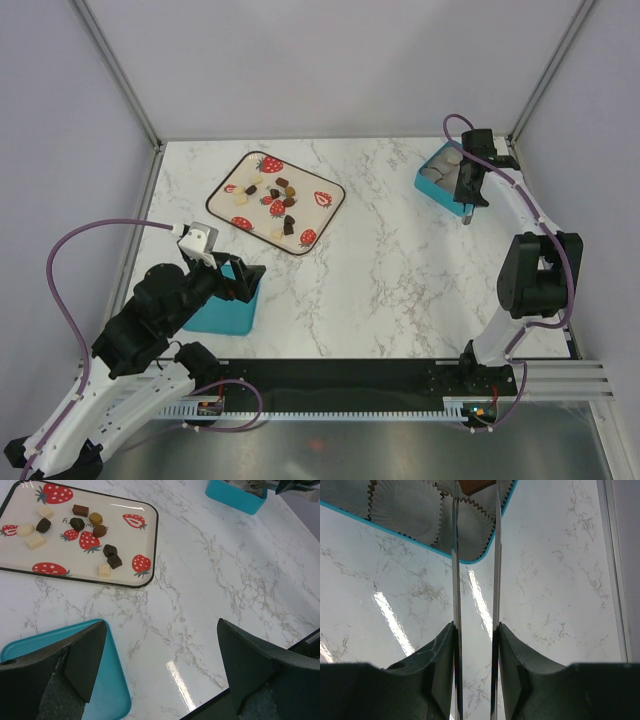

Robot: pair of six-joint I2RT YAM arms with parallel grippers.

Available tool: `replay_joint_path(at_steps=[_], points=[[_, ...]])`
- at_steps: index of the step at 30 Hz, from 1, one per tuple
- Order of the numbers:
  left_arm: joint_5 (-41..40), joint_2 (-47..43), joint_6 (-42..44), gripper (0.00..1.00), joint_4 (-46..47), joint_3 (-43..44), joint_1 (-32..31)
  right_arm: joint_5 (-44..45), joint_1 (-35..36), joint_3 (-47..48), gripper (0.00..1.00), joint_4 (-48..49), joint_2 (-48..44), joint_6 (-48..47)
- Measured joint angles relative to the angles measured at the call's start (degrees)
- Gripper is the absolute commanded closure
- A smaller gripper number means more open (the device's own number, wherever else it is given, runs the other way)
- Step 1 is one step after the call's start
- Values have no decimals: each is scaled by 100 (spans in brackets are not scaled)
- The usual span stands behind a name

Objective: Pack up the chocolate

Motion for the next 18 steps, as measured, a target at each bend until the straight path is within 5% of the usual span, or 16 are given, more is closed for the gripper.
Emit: replay_joint_path(at_steps=[18], points=[[0, 0, 0, 0, 0, 0, 0, 13, -168, 105, 52, 20, 94, -4]])
